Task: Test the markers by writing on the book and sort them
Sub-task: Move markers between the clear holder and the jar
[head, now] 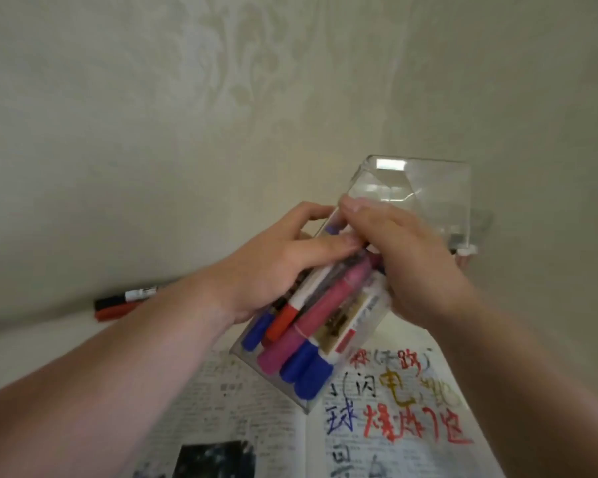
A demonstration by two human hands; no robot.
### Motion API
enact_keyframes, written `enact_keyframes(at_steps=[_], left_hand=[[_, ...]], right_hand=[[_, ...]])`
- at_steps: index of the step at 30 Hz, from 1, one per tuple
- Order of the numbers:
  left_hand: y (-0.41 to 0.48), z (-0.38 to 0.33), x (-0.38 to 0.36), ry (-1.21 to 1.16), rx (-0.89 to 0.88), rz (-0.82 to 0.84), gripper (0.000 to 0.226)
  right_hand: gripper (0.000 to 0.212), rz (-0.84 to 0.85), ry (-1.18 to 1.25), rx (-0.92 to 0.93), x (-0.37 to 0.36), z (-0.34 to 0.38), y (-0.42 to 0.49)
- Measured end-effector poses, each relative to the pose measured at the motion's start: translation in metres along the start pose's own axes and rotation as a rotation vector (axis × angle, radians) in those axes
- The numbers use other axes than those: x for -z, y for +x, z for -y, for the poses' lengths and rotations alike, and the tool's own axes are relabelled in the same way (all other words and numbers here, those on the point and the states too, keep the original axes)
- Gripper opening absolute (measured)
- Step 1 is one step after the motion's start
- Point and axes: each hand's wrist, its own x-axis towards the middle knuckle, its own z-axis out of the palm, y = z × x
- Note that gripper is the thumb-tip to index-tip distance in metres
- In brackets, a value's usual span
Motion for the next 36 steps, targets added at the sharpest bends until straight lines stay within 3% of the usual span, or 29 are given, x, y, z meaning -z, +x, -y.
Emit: enact_keyframes(at_steps=[4, 8, 10, 13, 16, 19, 24, 25, 27, 30, 32, 34, 36], left_hand=[[0.002, 0.001, 0.003, 0.048, -0.054, -0.002, 0.055], [0.001, 0.003, 0.005, 0.035, -0.113, -0.053, 0.049], [0.004, 0.007, 0.003, -0.055, -0.109, -0.052, 0.058], [0.008, 0.012, 0.003, -0.155, -0.119, -0.060, 0.055], [0.008, 0.012, 0.004, -0.292, -0.079, 0.046, 0.053], [0.006, 0.010, 0.007, -0.425, 0.065, 0.154, 0.066], [0.003, 0.022, 0.008, -0.537, -0.024, 0.236, 0.057], [0.001, 0.022, 0.009, -0.568, -0.066, 0.269, 0.050], [-0.001, 0.019, 0.011, -0.543, -0.162, 0.259, 0.045], [-0.002, 0.021, 0.016, -0.453, -0.240, 0.165, 0.073], [-0.003, 0.024, 0.020, -0.471, -0.241, 0.178, 0.083], [-0.003, 0.030, 0.026, -0.486, -0.170, 0.223, 0.079], [-0.002, 0.036, 0.034, -0.505, -0.064, 0.289, 0.076]], right_hand=[[0.043, 0.115, -0.101, 0.016, 0.000, 0.001, 0.002], [0.034, 0.131, -0.135, 0.088, 0.003, 0.003, 0.002], [0.033, 0.112, -0.153, 0.105, 0.004, 0.005, 0.001], [0.034, 0.105, -0.173, 0.177, 0.008, 0.003, 0.003], [0.036, 0.152, -0.228, 0.220, 0.014, -0.003, 0.003], [0.041, 0.223, -0.296, 0.143, 0.018, -0.002, 0.003], [0.044, 0.501, -0.328, 0.115, 0.022, 0.020, -0.001], [0.044, 0.504, -0.336, 0.142, 0.020, 0.020, -0.002], [0.040, 0.356, -0.323, 0.197, 0.013, 0.011, -0.003], [0.060, 0.116, -0.304, 0.310, 0.003, -0.008, -0.007], [0.076, 0.157, -0.289, 0.392, 0.008, -0.005, -0.011], [0.083, 0.252, -0.289, 0.305, 0.021, 0.013, -0.010], [0.077, 0.324, -0.389, 0.202, 0.034, 0.031, -0.006]])
